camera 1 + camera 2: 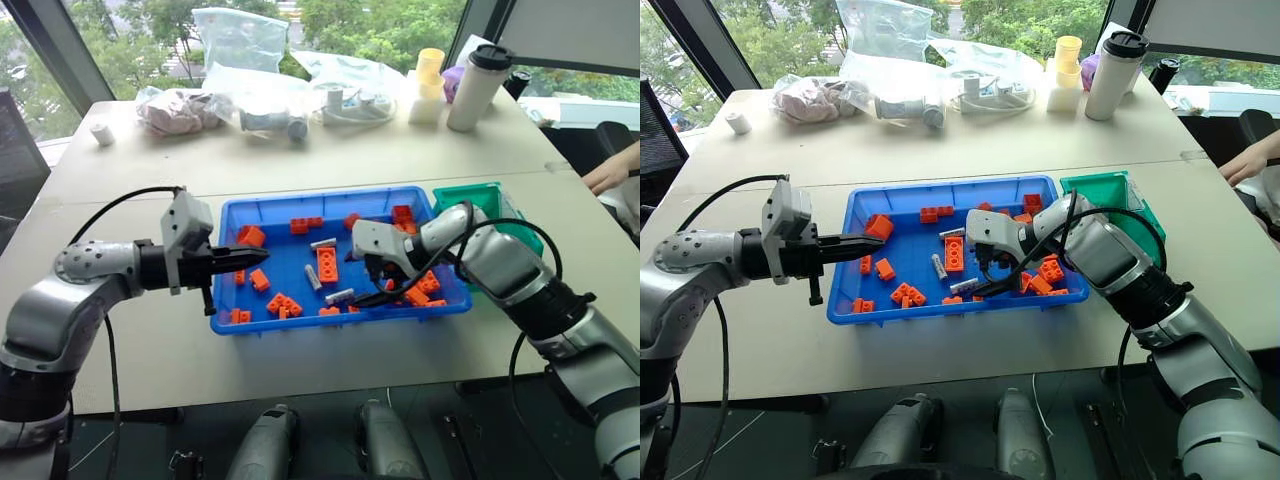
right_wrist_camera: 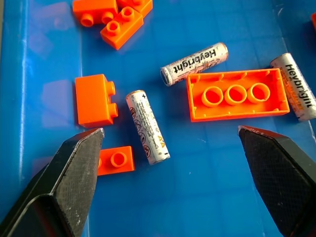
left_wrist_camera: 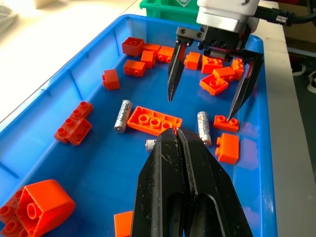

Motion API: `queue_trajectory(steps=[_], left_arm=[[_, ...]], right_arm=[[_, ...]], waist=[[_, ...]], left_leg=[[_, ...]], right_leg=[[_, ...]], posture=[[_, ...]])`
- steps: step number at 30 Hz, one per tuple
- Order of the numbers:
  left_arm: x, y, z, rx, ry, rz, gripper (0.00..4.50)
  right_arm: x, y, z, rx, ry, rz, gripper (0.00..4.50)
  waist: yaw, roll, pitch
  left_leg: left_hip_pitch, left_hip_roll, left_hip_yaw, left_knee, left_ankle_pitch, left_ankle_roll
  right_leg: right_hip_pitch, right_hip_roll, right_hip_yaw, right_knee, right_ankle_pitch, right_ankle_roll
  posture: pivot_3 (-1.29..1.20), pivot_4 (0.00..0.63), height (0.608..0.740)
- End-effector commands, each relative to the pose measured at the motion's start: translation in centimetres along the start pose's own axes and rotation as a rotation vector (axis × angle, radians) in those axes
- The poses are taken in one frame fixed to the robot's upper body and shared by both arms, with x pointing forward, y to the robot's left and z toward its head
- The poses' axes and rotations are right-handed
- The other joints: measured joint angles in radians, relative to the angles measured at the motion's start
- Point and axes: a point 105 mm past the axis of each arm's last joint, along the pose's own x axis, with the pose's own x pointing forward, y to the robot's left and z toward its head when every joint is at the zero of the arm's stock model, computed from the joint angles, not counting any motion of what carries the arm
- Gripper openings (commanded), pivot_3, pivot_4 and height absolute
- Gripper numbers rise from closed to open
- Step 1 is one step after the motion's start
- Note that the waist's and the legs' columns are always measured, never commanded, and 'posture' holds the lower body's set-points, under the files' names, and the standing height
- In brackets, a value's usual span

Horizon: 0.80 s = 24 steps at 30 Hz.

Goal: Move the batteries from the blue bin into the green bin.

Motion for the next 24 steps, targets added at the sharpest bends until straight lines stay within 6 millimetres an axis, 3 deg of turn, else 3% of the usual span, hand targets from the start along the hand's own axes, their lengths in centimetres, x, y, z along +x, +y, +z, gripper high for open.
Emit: queue_trajectory(steps=[1, 6, 7, 9, 16, 22, 24], left_arm=[[-0.4, -0.1, 0.9, 0.039, -0.022, 0.020, 0.00], [-0.4, -0.2, 0.9, 0.040, -0.021, 0.028, 0.00], [-0.4, -0.2, 0.8, 0.041, -0.021, 0.030, 0.00], [-0.3, -0.1, 0.8, 0.044, -0.020, 0.033, 0.00], [0.0, 0.0, 0.6, 0.053, -0.020, 0.034, 0.00], [0.2, 0.1, 0.6, 0.059, -0.027, 0.031, 0.00], [0.3, 0.2, 0.6, 0.062, -0.028, 0.029, 0.00]], right_arm=[[0.4, -0.2, 0.8, -0.067, 0.015, -0.006, 4.47], [1.2, -0.5, 0.2, -0.090, 0.058, -0.021, 4.47], [1.4, -0.7, 0.0, -0.095, 0.075, -0.033, 4.24], [1.6, -0.9, -0.2, -0.095, 0.088, -0.050, 3.63], [0.0, -1.3, 0.3, -0.068, 0.073, -0.101, 0.04], [-5.8, -2.3, 0.8, -0.024, 0.044, -0.242, 0.04], [-10.7, -3.6, 1.4, 0.040, -0.026, -0.398, 0.04]], waist=[[0.000, 0.000, 0.000], [0.000, 0.000, 0.000], [0.000, 0.000, 0.000], [0.000, 0.000, 0.000], [0.002, 0.000, 0.000], [0.003, 0.000, 0.000], [0.003, 0.000, 0.000]], left_leg=[[0.000, 0.000, 0.000, 0.000, 0.000, 0.000], [0.000, 0.000, 0.000, 0.000, 0.001, -0.001], [0.000, 0.000, 0.000, 0.000, 0.001, -0.001], [0.000, 0.000, 0.000, 0.000, 0.001, -0.002], [0.000, 0.000, 0.000, 0.000, 0.001, -0.002], [0.000, -0.001, 0.000, 0.000, 0.000, 0.000], [0.000, 0.000, 0.000, 0.000, -0.001, 0.001]], right_leg=[[0.000, 0.000, 0.000, 0.000, 0.000, 0.000], [0.000, 0.000, 0.000, 0.000, 0.000, 0.000], [0.000, 0.000, 0.000, 0.000, 0.000, 0.000], [0.000, 0.000, 0.000, 0.000, 0.000, 0.000], [0.000, 0.000, 0.000, 0.000, 0.000, 0.000], [0.000, 0.000, 0.000, 0.000, 0.000, 0.000], [0.000, 0.000, 0.000, 0.000, 0.000, 0.000]], posture=[[0.00, 0.150, 0.740], [0.00, 0.150, 0.740], [0.00, 0.150, 0.740], [0.00, 0.150, 0.740], [0.00, 0.150, 0.740], [0.00, 0.150, 0.740], [0.00, 0.150, 0.740]])
